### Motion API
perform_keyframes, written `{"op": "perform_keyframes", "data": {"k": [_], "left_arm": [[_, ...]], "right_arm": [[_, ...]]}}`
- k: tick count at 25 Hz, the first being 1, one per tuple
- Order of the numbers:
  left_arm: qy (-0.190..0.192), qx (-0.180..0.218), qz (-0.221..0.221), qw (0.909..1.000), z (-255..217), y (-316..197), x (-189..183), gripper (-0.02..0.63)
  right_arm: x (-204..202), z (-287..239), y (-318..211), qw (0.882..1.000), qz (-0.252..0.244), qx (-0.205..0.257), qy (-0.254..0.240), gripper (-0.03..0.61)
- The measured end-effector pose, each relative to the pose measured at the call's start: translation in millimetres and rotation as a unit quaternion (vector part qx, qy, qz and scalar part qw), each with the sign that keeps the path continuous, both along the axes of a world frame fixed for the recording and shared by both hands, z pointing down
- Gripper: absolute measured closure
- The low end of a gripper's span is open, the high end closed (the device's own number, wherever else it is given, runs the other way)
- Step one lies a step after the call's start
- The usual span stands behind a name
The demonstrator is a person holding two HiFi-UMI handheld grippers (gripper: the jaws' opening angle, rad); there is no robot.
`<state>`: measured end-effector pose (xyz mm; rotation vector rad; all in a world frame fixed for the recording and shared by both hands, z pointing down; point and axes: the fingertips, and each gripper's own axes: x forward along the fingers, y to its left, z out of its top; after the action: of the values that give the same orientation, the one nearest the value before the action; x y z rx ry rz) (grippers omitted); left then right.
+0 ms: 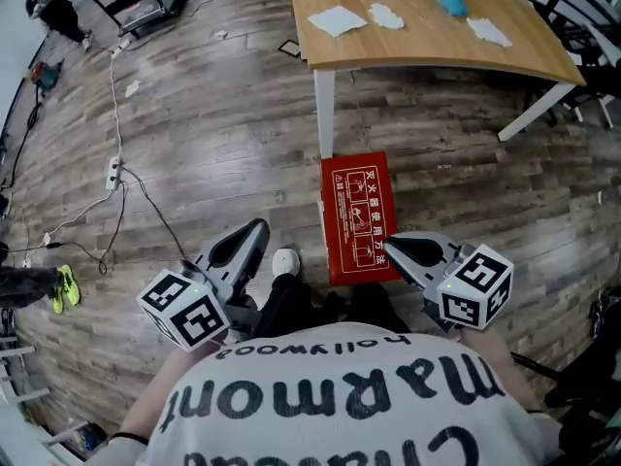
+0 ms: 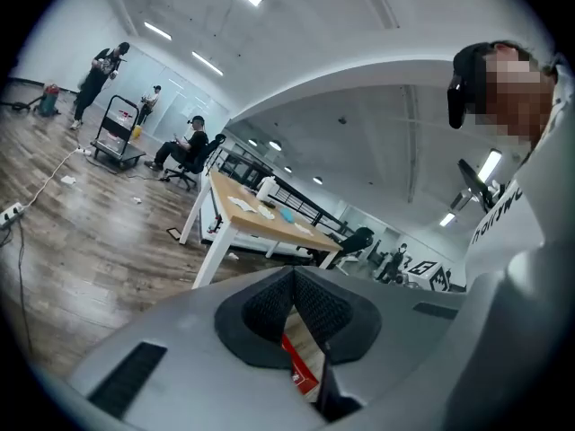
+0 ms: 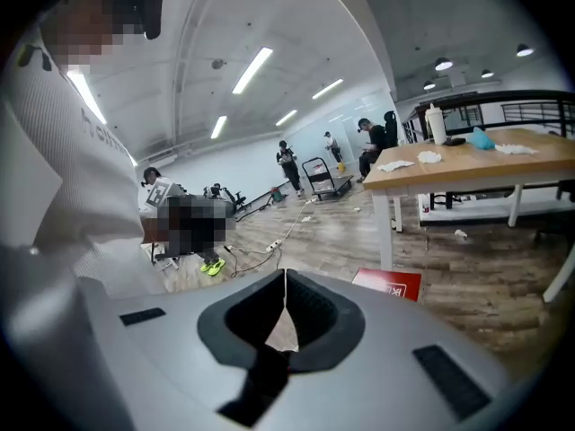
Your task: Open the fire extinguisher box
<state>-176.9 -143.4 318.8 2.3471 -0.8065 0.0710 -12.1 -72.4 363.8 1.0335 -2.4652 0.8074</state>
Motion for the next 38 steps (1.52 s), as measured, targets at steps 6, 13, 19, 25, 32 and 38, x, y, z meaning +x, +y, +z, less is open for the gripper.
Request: {"op": "perform_keyframes", "data": {"k": [6, 13, 19, 25, 32, 38], "left_arm": [[-0.021, -0.049, 0.015, 0.9984, 54.1, -18.8, -9.1, 0.606], [-0.024, -0.128, 0.041, 0.9906, 131.9, -39.1, -6.4, 0.606], [-0.04, -0.195, 0.13, 0.9712, 211.1, -41.4, 20.1, 0.606], [-0.042, -0.251, 0.133, 0.9581, 277.9, -44.1, 38.0, 0.606], [-0.021, -0.311, 0.166, 0.9354, 323.7, -28.0, 51.3, 0.604], [0.04, -0.35, 0.162, 0.9219, 352.1, -47.5, 79.6, 0.442]], "right_arm": [[-18.5, 42.6, -14.8, 0.998, 0.01, -0.055, 0.006, 0.566], [-31.8, 91.7, -34.3, 0.992, 0.065, -0.11, -0.026, 0.566], [-29.9, 137.0, -39.4, 0.983, 0.108, -0.149, -0.024, 0.566], [-24.3, 176.1, -32.4, 0.978, 0.108, -0.179, 0.022, 0.566], [-19.3, 193.2, -23.7, 0.966, 0.155, -0.204, -0.024, 0.566], [-22.3, 200.4, -10.8, 0.961, 0.165, -0.218, -0.035, 0.566]]}}
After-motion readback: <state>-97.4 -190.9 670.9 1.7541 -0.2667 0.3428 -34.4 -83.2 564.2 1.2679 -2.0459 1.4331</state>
